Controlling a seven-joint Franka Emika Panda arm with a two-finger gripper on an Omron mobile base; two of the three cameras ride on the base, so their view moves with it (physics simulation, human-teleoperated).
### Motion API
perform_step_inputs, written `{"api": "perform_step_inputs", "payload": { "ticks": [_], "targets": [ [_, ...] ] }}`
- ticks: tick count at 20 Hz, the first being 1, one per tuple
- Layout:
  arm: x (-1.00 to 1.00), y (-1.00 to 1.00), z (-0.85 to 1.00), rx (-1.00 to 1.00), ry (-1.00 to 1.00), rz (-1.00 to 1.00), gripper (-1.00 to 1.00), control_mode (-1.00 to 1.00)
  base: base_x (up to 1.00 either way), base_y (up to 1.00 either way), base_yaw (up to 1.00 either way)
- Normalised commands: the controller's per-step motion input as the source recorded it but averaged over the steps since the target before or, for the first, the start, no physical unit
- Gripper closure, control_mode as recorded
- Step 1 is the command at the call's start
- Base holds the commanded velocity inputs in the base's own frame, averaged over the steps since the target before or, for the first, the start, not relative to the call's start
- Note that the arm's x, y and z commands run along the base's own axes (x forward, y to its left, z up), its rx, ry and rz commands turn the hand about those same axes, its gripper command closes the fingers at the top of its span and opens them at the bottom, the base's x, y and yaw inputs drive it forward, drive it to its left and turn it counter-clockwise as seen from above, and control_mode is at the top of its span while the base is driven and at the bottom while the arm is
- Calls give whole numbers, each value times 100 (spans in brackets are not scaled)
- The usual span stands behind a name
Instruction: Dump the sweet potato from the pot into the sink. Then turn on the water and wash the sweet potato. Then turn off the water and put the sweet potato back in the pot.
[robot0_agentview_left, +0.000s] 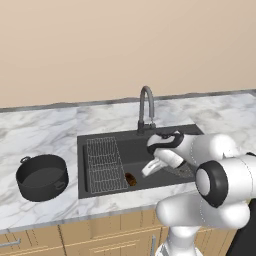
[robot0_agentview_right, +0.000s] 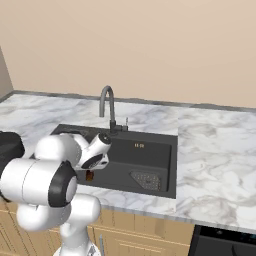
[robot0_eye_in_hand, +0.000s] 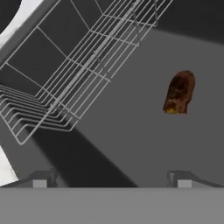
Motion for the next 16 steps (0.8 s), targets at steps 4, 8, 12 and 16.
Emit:
{"api": "perform_step_inputs", "payload": {
  "ticks": [4,8,12,16],
  "targets": [
    [11,0,-19,0,1,-3,-100,-100,0,0,0],
    [6,0,-18,0,2,-2,-100,-100,0,0,0],
    [5,0,-17,0,3,-2,-100,-100,0,0,0],
    [9,3,-14,0,2,-2,-100,-100,0,0,0]
  ]
}}
